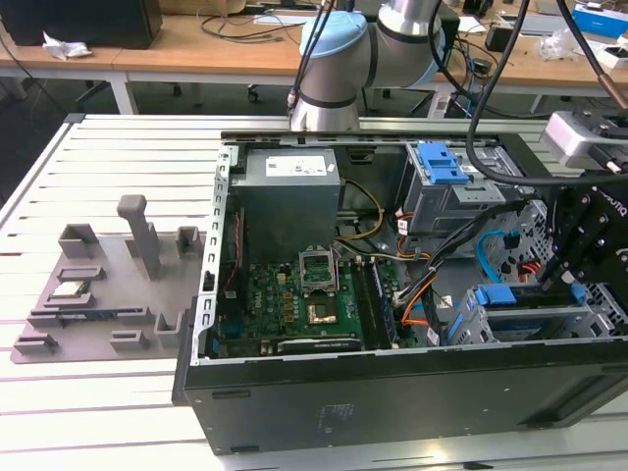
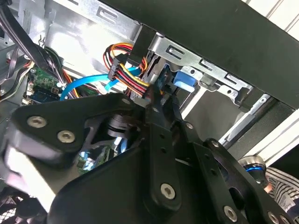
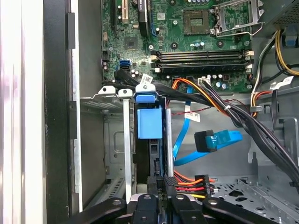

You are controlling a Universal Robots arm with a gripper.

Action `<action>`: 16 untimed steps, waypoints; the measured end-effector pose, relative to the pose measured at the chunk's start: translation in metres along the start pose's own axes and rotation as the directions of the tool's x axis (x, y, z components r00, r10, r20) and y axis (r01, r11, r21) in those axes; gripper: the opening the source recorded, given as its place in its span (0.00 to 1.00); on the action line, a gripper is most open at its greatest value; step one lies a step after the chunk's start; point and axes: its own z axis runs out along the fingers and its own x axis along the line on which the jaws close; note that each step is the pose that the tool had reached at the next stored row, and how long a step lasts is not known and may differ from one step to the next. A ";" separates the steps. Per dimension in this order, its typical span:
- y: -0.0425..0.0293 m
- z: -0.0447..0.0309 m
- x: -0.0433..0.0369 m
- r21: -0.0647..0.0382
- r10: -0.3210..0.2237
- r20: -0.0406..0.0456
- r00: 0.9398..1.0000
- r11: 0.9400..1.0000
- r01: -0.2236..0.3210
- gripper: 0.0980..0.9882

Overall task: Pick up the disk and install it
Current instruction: 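Insert the first disk wire, then insert the second disk wire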

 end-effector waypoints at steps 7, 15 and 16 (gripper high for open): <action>0.0029 -0.0459 -0.0075 0.003 0.000 -0.003 1.000 1.000 0.000 0.01; 0.0037 -0.0611 -0.0085 0.003 0.000 -0.004 1.000 1.000 0.000 0.01; 0.0037 -0.0611 -0.0085 0.003 0.000 -0.004 1.000 1.000 0.000 0.01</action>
